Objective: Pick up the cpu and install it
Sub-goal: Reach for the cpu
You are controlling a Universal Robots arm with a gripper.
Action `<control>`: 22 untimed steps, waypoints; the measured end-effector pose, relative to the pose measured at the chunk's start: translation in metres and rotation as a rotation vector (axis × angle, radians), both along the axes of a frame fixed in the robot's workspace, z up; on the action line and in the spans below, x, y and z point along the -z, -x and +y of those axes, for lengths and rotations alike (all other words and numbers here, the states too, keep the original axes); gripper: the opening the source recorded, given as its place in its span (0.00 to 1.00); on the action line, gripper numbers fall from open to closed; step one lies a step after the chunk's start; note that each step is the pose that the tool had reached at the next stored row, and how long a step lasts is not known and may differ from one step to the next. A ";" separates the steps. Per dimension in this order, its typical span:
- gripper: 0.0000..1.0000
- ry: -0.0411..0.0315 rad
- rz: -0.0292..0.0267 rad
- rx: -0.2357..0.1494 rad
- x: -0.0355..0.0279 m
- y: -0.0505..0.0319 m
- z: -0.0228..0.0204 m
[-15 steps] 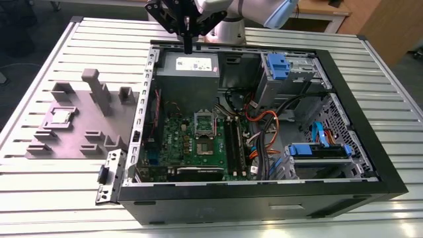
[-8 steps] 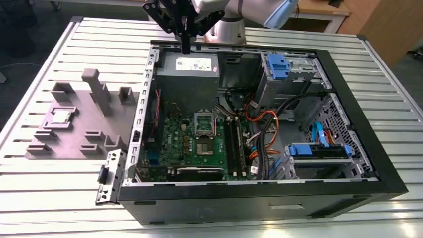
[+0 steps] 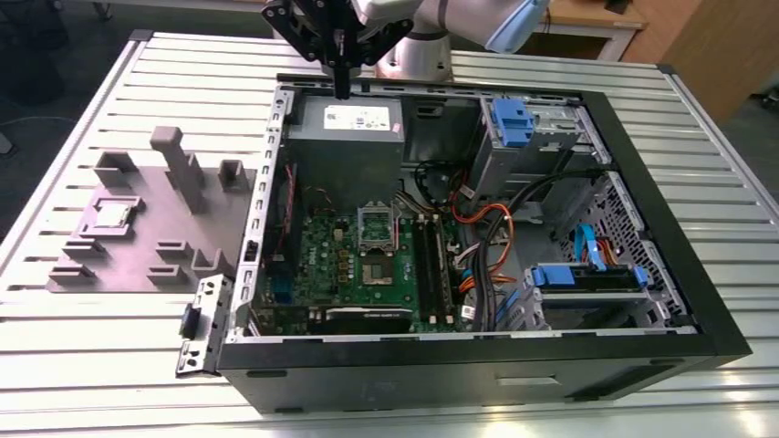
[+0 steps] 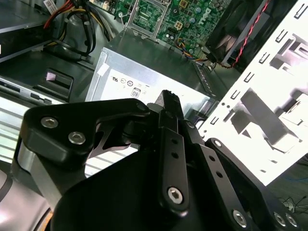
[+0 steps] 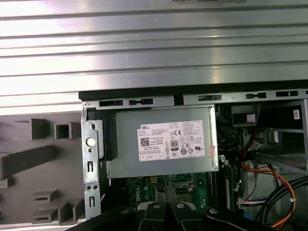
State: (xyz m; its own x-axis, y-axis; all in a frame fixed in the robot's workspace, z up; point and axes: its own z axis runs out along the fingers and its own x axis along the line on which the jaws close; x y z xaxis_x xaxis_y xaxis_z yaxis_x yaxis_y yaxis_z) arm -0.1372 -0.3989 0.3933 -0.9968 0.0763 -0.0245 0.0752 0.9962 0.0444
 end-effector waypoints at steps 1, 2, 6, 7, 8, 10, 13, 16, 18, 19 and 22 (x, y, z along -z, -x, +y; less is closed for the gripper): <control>0.11 0.0000 0.0000 0.000 0.0000 0.0001 0.0000; 0.11 0.0000 0.0001 0.000 0.0005 0.0010 0.0000; 0.11 0.0001 0.0001 0.000 0.0009 0.0013 0.0000; 0.11 0.0001 0.0001 0.000 0.0009 0.0013 0.0000; 0.11 0.0000 0.0001 0.000 0.0009 0.0013 0.0000; 0.11 -0.0001 -0.0001 0.000 0.0010 0.0017 0.0000; 0.11 -0.0001 0.0000 0.000 0.0009 0.0036 0.0000; 0.11 0.0001 0.0001 0.000 0.0009 0.0065 0.0000; 0.11 0.0001 0.0000 0.000 0.0009 0.0084 0.0000; 0.11 0.0000 0.0000 0.000 0.0010 0.0094 0.0000; 0.11 0.0001 0.0000 0.000 0.0010 0.0129 0.0000</control>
